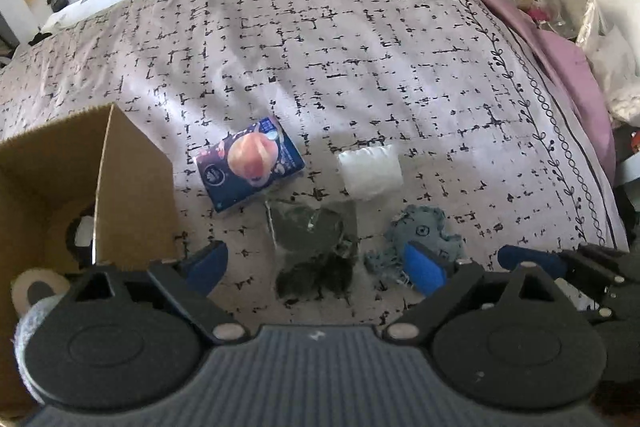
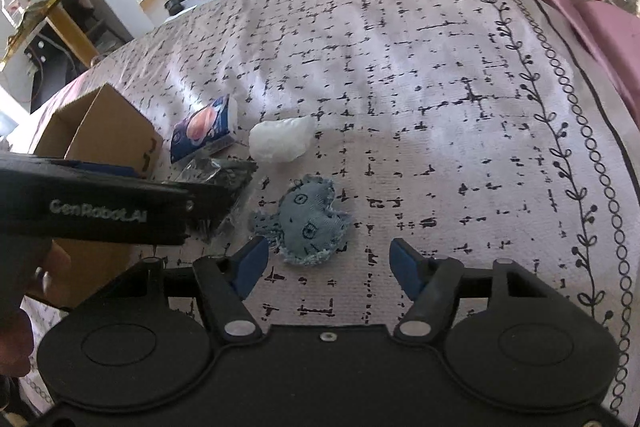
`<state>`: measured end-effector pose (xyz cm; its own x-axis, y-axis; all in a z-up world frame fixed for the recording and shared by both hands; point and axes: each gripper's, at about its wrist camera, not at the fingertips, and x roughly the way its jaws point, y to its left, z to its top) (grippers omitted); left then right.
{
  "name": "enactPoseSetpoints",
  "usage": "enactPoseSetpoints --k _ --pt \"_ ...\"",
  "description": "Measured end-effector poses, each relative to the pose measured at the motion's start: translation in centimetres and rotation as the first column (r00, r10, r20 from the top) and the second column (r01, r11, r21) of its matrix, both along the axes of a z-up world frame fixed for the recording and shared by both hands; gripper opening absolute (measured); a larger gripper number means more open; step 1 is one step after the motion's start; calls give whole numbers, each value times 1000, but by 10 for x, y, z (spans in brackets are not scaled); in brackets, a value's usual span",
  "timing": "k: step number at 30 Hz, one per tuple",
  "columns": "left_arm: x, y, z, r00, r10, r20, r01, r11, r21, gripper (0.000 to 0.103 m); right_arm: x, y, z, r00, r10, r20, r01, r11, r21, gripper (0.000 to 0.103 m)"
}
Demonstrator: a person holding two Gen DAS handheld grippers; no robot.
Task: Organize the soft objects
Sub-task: 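Grasp the plastic-wrapped black plush with the left gripper while the right gripper grasps the grey-blue plush, then carry the wrapped black plush into the box with the left gripper while the right gripper lifts the grey-blue plush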
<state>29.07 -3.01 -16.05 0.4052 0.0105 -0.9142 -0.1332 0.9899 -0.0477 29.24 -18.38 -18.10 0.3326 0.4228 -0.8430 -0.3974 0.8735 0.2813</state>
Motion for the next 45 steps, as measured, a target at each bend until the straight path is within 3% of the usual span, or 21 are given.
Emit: enactPoseSetpoints --k 6,12,14,16,18,23,34,45 --pt "4 2 -13 999 25 -30 -24 999 24 81 4 4 -5 1000 21 6 -21 1000 -1 60" --pt "9 5 -30 996 56 -67 -56 998 8 77 8 12 -11 999 32 9 -32 999 -1 57" --pt "9 4 -34 996 62 -68 -62 998 10 77 8 15 -15 1000 29 3 -29 999 -15 47" --pt "8 2 -35 996 61 -60 -60 998 24 70 9 15 -18 1000 8 9 -8 999 -38 34" --pt "7 1 -32 997 62 -48 -61 998 30 54 9 13 -17 1000 -16 6 16 999 -31 29" --pt "7 2 -27 997 67 -34 -66 998 13 43 5 7 -10 999 -37 18 37 999 -17 18" --pt "-9 -2 -14 999 46 -6 -46 999 4 40 -9 -3 3 997 -65 37 65 998 -6 7" --pt "-25 -11 6 999 -2 42 3 1000 -16 40 -24 -16 19 993 -101 64 101 995 -4 4"
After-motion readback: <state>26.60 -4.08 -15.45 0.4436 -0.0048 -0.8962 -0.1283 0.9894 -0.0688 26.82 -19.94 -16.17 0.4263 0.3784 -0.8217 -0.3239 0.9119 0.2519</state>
